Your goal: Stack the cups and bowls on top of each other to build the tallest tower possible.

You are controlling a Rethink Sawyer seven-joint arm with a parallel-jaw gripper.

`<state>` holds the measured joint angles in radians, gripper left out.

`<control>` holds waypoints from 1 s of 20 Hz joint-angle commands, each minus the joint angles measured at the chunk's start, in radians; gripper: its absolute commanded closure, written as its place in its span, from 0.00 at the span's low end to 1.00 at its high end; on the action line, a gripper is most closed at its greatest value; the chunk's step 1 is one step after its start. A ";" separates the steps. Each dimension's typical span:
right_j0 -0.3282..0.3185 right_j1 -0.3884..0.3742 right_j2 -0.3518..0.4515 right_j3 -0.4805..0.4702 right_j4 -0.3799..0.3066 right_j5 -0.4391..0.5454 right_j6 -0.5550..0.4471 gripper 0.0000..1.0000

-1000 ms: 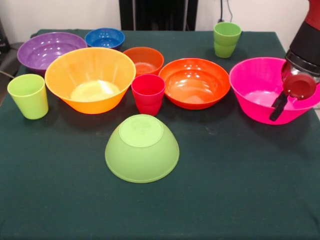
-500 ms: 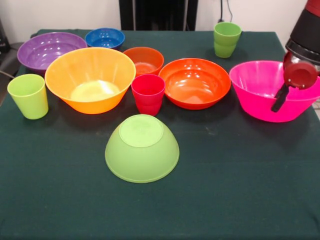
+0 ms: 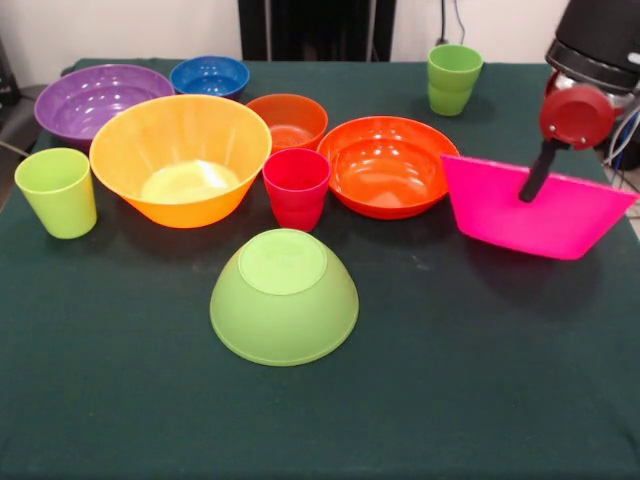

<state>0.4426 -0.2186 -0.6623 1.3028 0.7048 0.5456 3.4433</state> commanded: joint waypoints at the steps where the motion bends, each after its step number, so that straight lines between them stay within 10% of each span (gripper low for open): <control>1: -0.067 -0.063 0.156 0.039 -0.118 0.110 -0.154 1.00; 20: -0.220 -0.145 0.223 0.001 -0.283 0.155 -0.223 1.00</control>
<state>0.2646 -0.3574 -0.6078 1.3034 0.5215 0.5853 3.4333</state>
